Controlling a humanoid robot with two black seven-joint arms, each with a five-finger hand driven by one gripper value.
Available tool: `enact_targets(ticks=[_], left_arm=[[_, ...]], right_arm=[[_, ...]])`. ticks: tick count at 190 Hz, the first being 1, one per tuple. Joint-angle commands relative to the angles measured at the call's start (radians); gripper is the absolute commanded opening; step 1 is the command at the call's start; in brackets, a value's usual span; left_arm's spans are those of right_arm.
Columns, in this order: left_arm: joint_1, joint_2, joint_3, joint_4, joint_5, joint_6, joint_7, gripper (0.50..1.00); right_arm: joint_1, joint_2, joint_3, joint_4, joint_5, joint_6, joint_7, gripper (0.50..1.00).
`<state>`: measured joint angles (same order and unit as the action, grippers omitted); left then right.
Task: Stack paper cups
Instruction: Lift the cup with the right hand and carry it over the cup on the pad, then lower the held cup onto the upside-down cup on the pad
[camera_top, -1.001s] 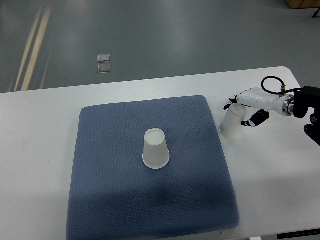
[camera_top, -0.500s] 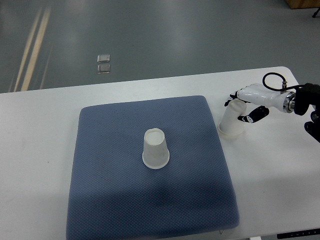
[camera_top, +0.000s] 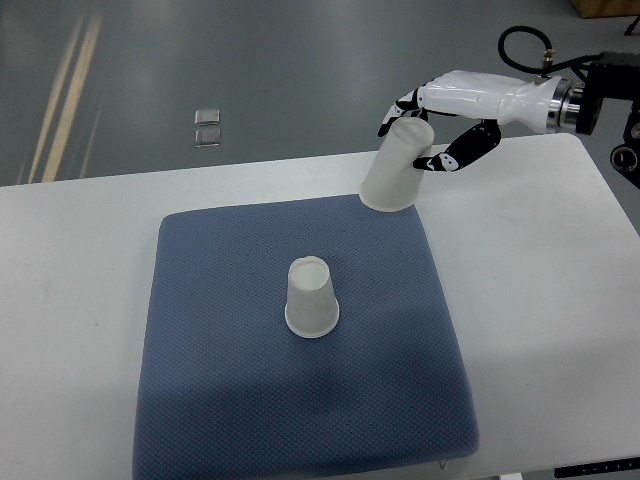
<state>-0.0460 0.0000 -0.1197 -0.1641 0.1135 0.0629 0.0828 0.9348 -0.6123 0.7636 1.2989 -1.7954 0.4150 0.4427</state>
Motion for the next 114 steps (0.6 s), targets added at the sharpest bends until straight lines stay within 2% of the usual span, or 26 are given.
enact_targets(ticks=[1,20,51,114], left_arm=[[0.000,0.000,0.000,0.000,0.000,0.000,0.000,1.000],[0.000,0.000,0.000,0.000,0.000,0.000,0.000,1.000],[0.000,0.000,0.000,0.000,0.000,0.000,0.000,1.000],[0.000,0.000,0.000,0.000,0.000,0.000,0.000,1.000]], right_arm=[[0.024,0.012,-0.001,0.075,0.013,0.045,-0.001,0.560],[0.044,0.022,-0.003,0.120,0.014,0.076,-0.007,0.560],[0.047,0.103,-0.004,0.148,0.014,0.113,-0.022,0.562],[0.045,0.147,-0.063,0.168,-0.002,0.114,-0.045,0.562]])
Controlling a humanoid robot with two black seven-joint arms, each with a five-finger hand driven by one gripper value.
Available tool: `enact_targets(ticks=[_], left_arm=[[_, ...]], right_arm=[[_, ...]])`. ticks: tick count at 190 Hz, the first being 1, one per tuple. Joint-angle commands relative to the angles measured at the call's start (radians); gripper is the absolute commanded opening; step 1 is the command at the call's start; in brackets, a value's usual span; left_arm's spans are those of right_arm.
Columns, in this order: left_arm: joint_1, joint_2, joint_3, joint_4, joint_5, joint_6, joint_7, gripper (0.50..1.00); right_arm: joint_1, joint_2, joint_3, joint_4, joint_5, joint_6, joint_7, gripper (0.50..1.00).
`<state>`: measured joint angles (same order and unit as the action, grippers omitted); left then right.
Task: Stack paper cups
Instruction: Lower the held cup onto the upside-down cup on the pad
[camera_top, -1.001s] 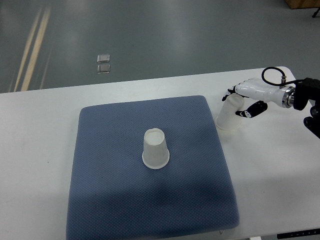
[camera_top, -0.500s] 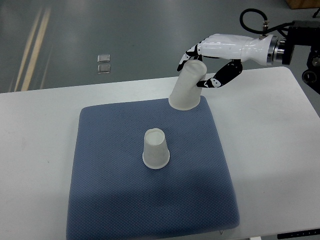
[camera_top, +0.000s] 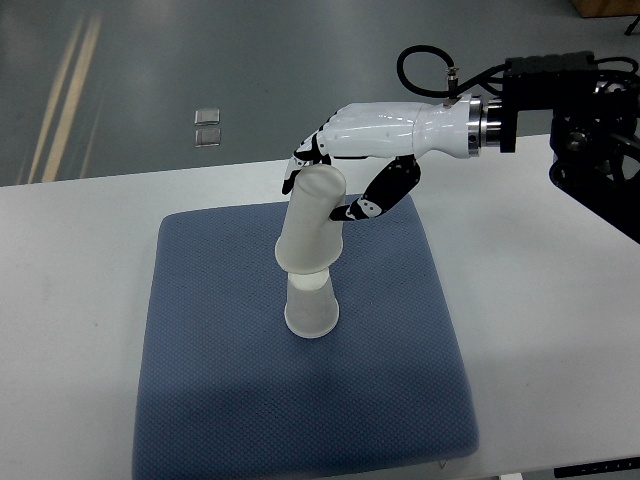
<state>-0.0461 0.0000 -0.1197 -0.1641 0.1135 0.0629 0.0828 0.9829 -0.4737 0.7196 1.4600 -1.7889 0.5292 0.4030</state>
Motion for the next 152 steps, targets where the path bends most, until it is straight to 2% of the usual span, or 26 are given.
enact_targets(ticks=[1,152], left_arm=[[0.000,0.000,0.000,0.000,0.000,0.000,0.000,1.000],[0.000,0.000,0.000,0.000,0.000,0.000,0.000,1.000]], right_arm=[[-0.003,0.010,-0.022,0.008,-0.010,0.000,-0.006,0.562],[-0.009,0.059,-0.057,0.008,-0.155,-0.035,-0.010,0.562]])
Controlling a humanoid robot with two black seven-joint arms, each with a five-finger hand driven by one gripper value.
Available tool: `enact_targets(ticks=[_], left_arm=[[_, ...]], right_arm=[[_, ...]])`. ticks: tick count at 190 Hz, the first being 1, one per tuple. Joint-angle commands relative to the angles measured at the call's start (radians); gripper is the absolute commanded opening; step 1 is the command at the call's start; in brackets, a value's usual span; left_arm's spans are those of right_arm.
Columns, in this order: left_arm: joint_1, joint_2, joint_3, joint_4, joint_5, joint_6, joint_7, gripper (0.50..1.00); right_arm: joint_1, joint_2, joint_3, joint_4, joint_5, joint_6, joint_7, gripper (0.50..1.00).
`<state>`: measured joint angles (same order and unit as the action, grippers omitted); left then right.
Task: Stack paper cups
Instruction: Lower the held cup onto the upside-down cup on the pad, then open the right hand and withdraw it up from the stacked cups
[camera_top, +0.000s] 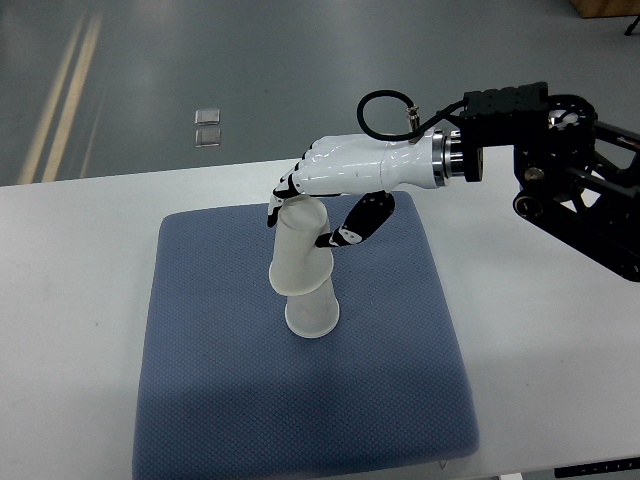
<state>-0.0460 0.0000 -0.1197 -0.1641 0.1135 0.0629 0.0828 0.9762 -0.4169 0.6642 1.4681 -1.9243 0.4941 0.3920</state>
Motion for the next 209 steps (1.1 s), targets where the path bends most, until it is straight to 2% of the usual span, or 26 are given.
enact_targets(ticks=[1,88,121,148,175,184,195,209], left_arm=[[0.000,0.000,0.000,0.000,0.000,0.000,0.000,1.000],[0.000,0.000,0.000,0.000,0.000,0.000,0.000,1.000],[0.000,0.000,0.000,0.000,0.000,0.000,0.000,1.000],[0.000,0.000,0.000,0.000,0.000,0.000,0.000,1.000],[0.000,0.000,0.000,0.000,0.000,0.000,0.000,1.000],[0.000,0.000,0.000,0.000,0.000,0.000,0.000,1.000],[0.000,0.000,0.000,0.000,0.000,0.000,0.000,1.000],[0.000,0.000,0.000,0.000,0.000,0.000,0.000,1.000]], right_arm=[[-0.002,0.003,-0.002,0.000,-0.019,0.000,0.001,0.562],[-0.007,0.003,-0.046,0.000,-0.055,-0.031,0.004,0.570],[-0.008,0.001,-0.074,0.000,-0.064,-0.046,0.004,0.594],[-0.011,0.003,-0.087,-0.002,-0.081,-0.062,0.004,0.648],[-0.024,0.003,-0.094,-0.003,-0.081,-0.075,0.002,0.774],[-0.025,0.003,-0.094,-0.003,-0.081,-0.075,0.002,0.852],[-0.027,0.003,-0.094,-0.003,-0.081,-0.075,0.002,0.897],[-0.025,0.001,-0.094,-0.003,-0.081,-0.074,0.004,0.903]])
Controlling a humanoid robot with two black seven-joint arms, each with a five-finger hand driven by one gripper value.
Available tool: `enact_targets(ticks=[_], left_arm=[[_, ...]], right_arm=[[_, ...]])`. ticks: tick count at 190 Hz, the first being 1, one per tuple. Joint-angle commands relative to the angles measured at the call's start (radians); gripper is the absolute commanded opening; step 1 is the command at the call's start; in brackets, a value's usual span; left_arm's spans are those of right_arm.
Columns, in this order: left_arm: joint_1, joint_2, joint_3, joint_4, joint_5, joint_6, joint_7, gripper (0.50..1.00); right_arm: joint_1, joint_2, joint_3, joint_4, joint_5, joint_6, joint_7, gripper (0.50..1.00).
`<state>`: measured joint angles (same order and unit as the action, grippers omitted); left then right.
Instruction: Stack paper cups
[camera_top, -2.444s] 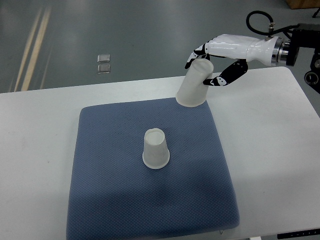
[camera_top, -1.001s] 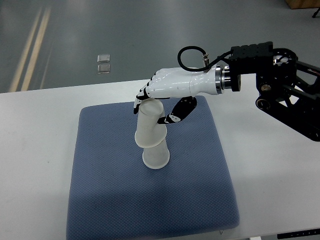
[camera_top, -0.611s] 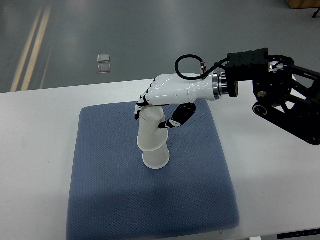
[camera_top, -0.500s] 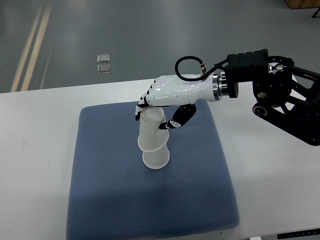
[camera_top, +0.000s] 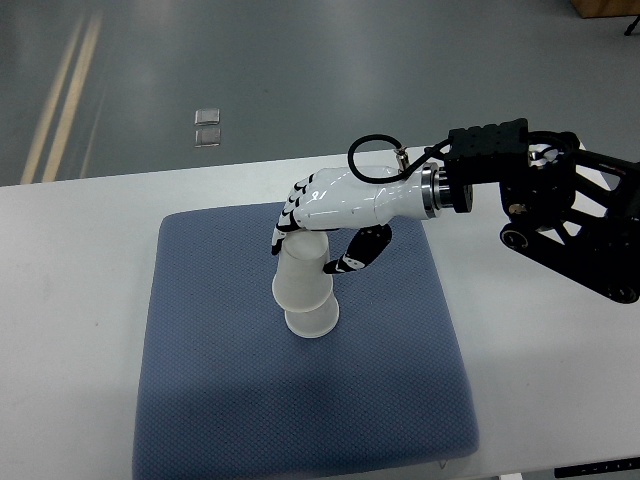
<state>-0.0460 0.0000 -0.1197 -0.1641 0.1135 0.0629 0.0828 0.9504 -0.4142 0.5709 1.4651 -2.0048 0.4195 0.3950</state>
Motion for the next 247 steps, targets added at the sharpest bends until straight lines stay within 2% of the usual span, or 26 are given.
enact_targets(ticks=[1,53,85,111,139,160,196,222,247], left_arm=[[0.000,0.000,0.000,0.000,0.000,0.000,0.000,1.000],[0.000,0.000,0.000,0.000,0.000,0.000,0.000,1.000],[0.000,0.000,0.000,0.000,0.000,0.000,0.000,1.000],[0.000,0.000,0.000,0.000,0.000,0.000,0.000,1.000],[0.000,0.000,0.000,0.000,0.000,0.000,0.000,1.000],[0.000,0.000,0.000,0.000,0.000,0.000,0.000,1.000],[0.000,0.000,0.000,0.000,0.000,0.000,0.000,1.000],[0.000,0.000,0.000,0.000,0.000,0.000,0.000,1.000],[0.000,0.000,0.000,0.000,0.000,0.000,0.000,1.000]], right_arm=[[0.001,-0.001,0.000,0.000,0.000,0.001,0.001,0.903],[-0.001,-0.014,0.017,-0.003,0.014,-0.002,0.001,0.907],[-0.038,0.012,0.124,-0.077,0.120,0.005,-0.010,0.907],[-0.099,0.077,0.257,-0.212,0.383,0.015,-0.082,0.905],[-0.151,0.134,0.348,-0.339,0.681,-0.013,-0.166,0.901],[-0.211,0.169,0.399,-0.405,0.843,-0.111,-0.206,0.897],[-0.266,0.198,0.399,-0.454,1.080,-0.269,-0.245,0.899],[-0.295,0.209,0.397,-0.476,1.218,-0.334,-0.275,0.899],[-0.312,0.233,0.402,-0.489,1.284,-0.381,-0.277,0.901]])
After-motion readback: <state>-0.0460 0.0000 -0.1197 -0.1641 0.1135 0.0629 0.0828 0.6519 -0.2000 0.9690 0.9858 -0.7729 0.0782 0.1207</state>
